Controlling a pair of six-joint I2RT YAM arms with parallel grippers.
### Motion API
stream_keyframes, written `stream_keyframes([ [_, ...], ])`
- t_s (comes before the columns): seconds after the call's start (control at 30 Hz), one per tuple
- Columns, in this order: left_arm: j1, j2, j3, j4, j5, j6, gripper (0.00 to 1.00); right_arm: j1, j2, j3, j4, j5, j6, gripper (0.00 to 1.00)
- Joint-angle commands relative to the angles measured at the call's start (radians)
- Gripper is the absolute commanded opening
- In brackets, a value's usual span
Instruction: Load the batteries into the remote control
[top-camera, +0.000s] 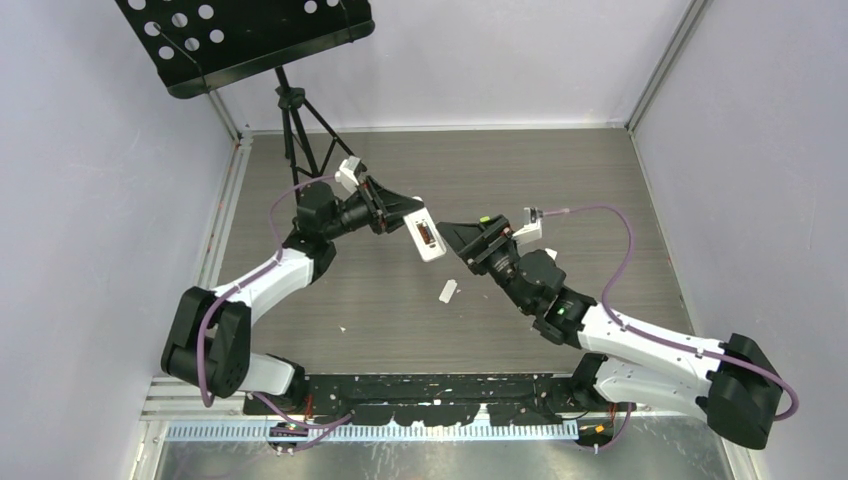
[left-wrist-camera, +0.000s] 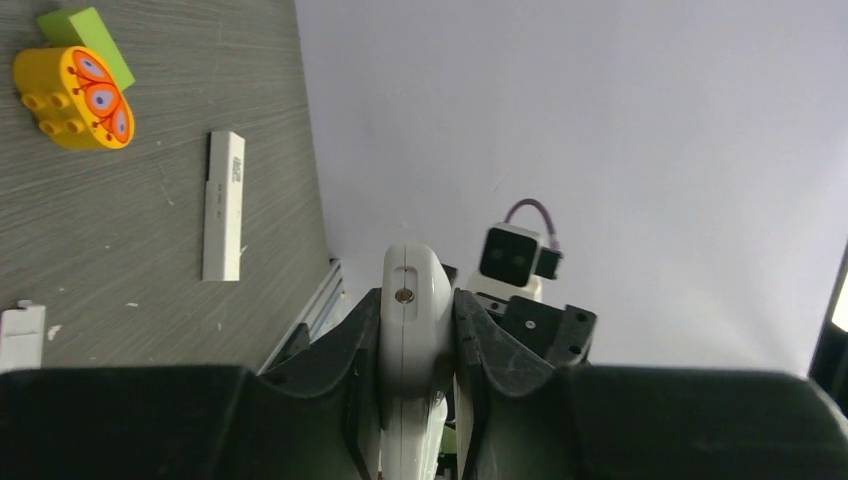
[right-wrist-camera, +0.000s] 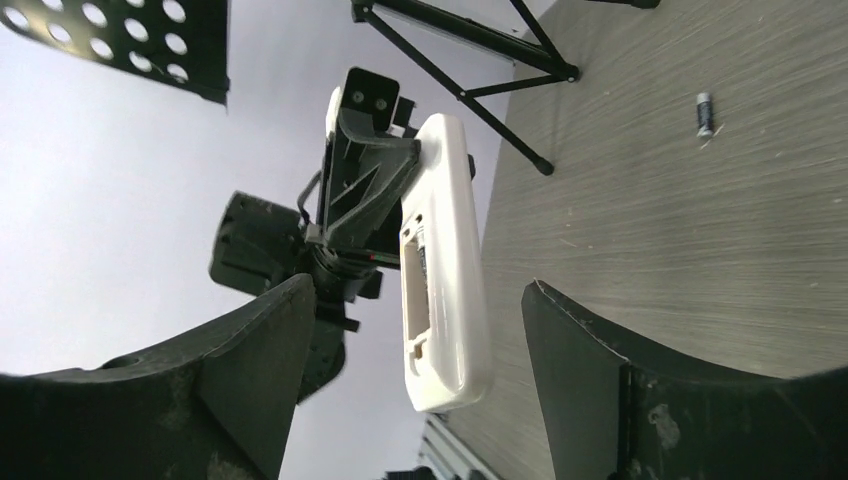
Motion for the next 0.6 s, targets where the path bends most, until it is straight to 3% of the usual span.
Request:
stream_keyframes([
  [0.0, 0.006, -0.052, 0.088, -0.136, 0.032, 0.193, 0.0, -0.012, -0.042, 0.084, -0.134, -0.058, -0.25, 0.8],
  [0.2, 0.005, -0.076, 0.227, -0.405, 0.135, 0.493, 0.0, -0.012, -0.004, 0.248, -0.413, -0.086, -0.394, 0.68],
  [0.27, 0.004, -0.077, 0.255, -0.481, 0.175, 0.559, 0.0, -0.012, -0.013, 0.246, -0.398, -0.114, -0.453, 0.68],
  [0.57, 0.004, -0.092, 0.266, -0.493, 0.242, 0.606, 0.0, -0.014, 0.035, 0.29, -0.393, -0.281, -0.568, 0.65],
])
